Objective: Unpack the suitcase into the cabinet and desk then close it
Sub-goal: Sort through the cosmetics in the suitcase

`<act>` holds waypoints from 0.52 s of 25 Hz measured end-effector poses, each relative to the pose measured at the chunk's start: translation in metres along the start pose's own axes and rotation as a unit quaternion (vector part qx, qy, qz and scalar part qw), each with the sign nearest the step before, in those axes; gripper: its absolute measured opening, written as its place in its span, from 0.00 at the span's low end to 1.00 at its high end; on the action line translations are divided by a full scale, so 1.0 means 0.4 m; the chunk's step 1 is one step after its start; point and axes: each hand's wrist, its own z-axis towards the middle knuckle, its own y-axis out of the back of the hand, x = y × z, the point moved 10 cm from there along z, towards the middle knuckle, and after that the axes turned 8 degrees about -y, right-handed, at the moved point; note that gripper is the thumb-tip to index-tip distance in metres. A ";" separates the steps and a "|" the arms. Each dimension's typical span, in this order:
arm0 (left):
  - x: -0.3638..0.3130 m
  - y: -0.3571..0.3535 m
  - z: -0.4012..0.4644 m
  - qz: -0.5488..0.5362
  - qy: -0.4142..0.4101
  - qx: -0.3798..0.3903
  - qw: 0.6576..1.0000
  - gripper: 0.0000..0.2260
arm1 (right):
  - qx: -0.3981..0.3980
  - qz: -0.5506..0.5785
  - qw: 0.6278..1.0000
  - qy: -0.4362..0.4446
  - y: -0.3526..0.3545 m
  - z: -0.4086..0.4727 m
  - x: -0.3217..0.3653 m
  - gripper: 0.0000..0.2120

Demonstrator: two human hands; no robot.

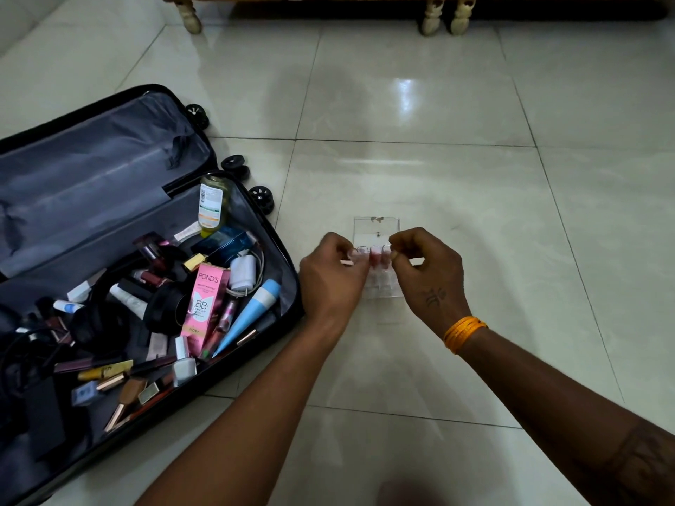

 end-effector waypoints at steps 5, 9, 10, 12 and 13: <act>0.045 -0.064 -0.073 -0.421 0.250 -0.011 0.872 0.08 | 0.078 0.198 0.961 -0.179 -0.048 -0.027 -0.062 0.10; 0.056 -0.081 -0.083 -0.313 0.190 0.057 0.929 0.07 | 0.074 0.221 0.959 -0.162 -0.038 -0.010 -0.054 0.10; 0.049 -0.073 -0.080 -0.265 0.159 0.063 0.949 0.07 | 0.069 0.208 0.965 -0.147 -0.028 -0.007 -0.051 0.11; 0.015 -0.042 -0.068 -0.111 0.045 0.046 0.992 0.13 | 0.029 0.134 0.986 -0.092 0.011 0.002 -0.043 0.13; -0.012 -0.037 -0.067 -0.020 -0.033 0.044 0.998 0.19 | 0.004 0.087 0.994 -0.059 0.034 0.006 -0.033 0.14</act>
